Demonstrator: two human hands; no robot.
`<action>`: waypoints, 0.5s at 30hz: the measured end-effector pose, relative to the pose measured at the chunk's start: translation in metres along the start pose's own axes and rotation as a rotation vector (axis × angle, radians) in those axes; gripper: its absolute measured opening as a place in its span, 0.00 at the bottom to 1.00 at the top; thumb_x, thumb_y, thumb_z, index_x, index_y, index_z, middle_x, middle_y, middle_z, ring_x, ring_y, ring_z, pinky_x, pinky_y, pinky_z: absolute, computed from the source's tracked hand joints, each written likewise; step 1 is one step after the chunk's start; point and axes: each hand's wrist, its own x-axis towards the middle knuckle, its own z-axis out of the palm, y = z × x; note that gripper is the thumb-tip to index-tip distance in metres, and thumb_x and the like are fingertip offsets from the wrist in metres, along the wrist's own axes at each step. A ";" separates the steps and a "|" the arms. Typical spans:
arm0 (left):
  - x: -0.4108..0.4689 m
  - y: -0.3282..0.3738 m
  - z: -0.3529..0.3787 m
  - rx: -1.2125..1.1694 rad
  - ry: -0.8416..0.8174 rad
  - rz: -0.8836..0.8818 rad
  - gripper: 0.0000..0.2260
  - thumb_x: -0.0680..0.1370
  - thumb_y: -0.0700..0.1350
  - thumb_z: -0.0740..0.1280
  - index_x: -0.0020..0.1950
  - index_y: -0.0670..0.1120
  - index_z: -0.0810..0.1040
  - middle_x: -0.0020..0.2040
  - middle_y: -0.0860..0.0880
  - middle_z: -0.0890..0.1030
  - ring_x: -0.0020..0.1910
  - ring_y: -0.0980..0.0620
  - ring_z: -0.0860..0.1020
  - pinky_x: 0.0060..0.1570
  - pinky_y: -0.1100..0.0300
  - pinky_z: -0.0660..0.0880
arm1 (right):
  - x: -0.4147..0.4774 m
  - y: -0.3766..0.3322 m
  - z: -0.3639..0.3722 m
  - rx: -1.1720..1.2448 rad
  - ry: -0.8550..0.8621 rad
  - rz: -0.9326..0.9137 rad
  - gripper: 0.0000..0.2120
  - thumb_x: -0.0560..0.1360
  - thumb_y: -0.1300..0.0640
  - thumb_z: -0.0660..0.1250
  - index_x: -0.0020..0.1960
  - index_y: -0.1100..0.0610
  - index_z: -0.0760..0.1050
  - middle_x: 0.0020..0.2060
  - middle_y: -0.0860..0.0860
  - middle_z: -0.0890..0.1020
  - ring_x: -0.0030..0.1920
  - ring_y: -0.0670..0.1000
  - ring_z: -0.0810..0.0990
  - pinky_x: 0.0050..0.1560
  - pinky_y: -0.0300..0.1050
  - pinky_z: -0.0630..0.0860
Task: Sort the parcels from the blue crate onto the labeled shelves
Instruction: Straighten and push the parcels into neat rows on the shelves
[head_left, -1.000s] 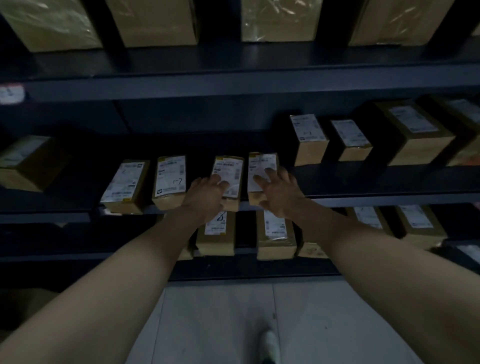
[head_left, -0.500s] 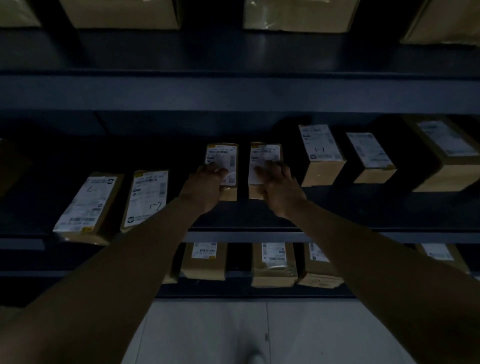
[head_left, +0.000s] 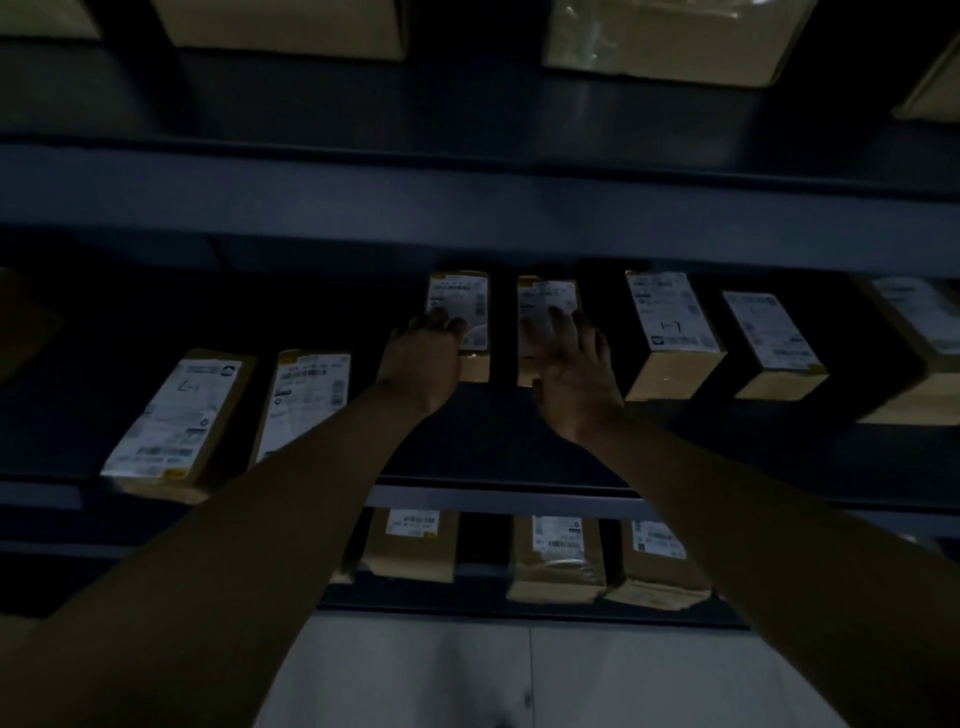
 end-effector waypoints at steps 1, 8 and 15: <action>-0.006 -0.002 -0.003 -0.009 0.004 0.013 0.21 0.79 0.41 0.61 0.72 0.47 0.67 0.71 0.43 0.68 0.66 0.41 0.68 0.62 0.49 0.67 | -0.005 -0.009 -0.004 0.019 0.015 -0.025 0.37 0.77 0.55 0.63 0.79 0.52 0.45 0.77 0.59 0.48 0.76 0.65 0.46 0.73 0.62 0.49; -0.079 -0.082 -0.036 -0.122 0.031 0.017 0.17 0.78 0.41 0.61 0.68 0.43 0.73 0.66 0.41 0.72 0.63 0.41 0.71 0.60 0.49 0.69 | -0.042 -0.112 -0.030 0.189 0.089 -0.109 0.31 0.78 0.47 0.62 0.77 0.54 0.57 0.76 0.57 0.56 0.75 0.61 0.51 0.72 0.57 0.55; -0.155 -0.180 -0.049 -0.161 -0.145 -0.023 0.18 0.80 0.44 0.61 0.70 0.43 0.71 0.68 0.41 0.71 0.61 0.43 0.74 0.57 0.55 0.72 | -0.054 -0.214 -0.032 0.194 -0.109 -0.200 0.33 0.78 0.46 0.62 0.78 0.52 0.53 0.77 0.53 0.52 0.75 0.59 0.47 0.71 0.58 0.55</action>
